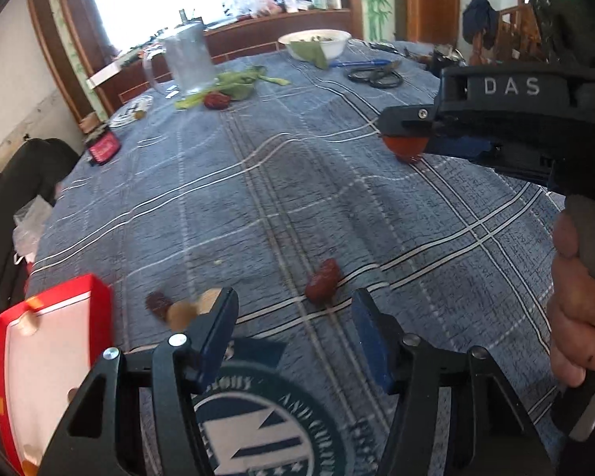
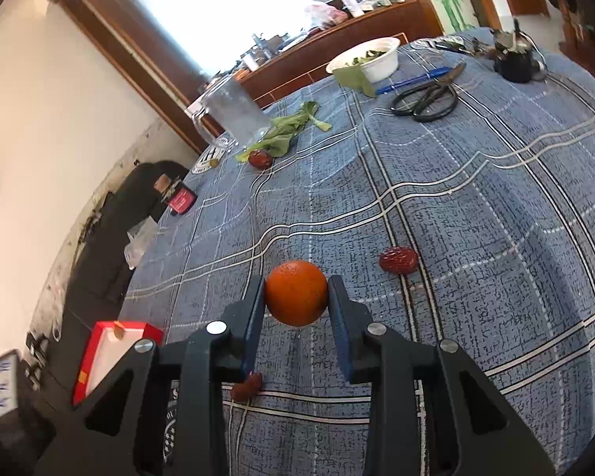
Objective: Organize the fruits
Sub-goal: 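Grasp an orange with the right while the left grasps a dark red date, then carry the date over the tray and open the left while the right drops the orange, then move both grippers back toward the remaining fruits on the tablecloth, then grasp a dark red date with the right while the left grasps a brown round fruit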
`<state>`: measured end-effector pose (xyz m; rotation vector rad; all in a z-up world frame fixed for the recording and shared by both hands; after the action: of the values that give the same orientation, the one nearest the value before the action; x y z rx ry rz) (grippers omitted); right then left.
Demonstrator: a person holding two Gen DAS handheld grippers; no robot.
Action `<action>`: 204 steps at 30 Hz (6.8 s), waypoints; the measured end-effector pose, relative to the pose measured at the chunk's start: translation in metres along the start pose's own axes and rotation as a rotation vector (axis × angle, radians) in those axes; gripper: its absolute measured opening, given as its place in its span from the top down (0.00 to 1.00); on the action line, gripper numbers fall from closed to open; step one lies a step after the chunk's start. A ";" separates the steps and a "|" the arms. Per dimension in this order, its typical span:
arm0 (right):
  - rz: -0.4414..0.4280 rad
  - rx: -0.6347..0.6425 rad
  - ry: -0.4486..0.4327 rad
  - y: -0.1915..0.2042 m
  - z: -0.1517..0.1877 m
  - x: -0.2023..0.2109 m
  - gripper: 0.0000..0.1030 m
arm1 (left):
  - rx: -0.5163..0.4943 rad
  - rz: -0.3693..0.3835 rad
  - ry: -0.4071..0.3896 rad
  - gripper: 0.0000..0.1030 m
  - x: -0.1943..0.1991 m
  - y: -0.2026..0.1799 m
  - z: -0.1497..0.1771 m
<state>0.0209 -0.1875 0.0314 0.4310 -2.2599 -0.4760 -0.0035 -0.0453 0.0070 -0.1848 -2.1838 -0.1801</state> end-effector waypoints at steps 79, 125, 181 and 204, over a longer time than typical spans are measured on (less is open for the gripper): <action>-0.160 0.552 0.150 0.265 0.159 -0.055 0.67 | 0.455 -0.379 -0.201 0.81 0.112 0.245 0.151; -0.011 0.252 -0.035 0.088 0.088 0.030 0.57 | 0.357 -0.407 -0.195 0.25 0.116 0.177 0.125; 0.380 0.240 0.138 -0.024 -0.004 -0.044 0.71 | 0.217 -0.270 -0.075 0.26 0.029 0.086 0.036; 0.255 0.111 0.133 -0.026 -0.010 -0.035 0.71 | 0.231 -0.140 -0.003 0.60 -0.016 0.072 0.011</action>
<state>0.0548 -0.1964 0.0041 0.2173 -2.1792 -0.1866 0.0109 0.0262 -0.0081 0.0977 -2.2013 -0.0052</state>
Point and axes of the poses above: each gripper's, at about its wrist camera, not at the fingertips, and x roughly against the way its jaws point, y to its left, z to its underside, the point moved 3 cm from there along -x, roughly the way its jaws point, and after that the axes turned 8 degrees about x, right-handed, at the moved point
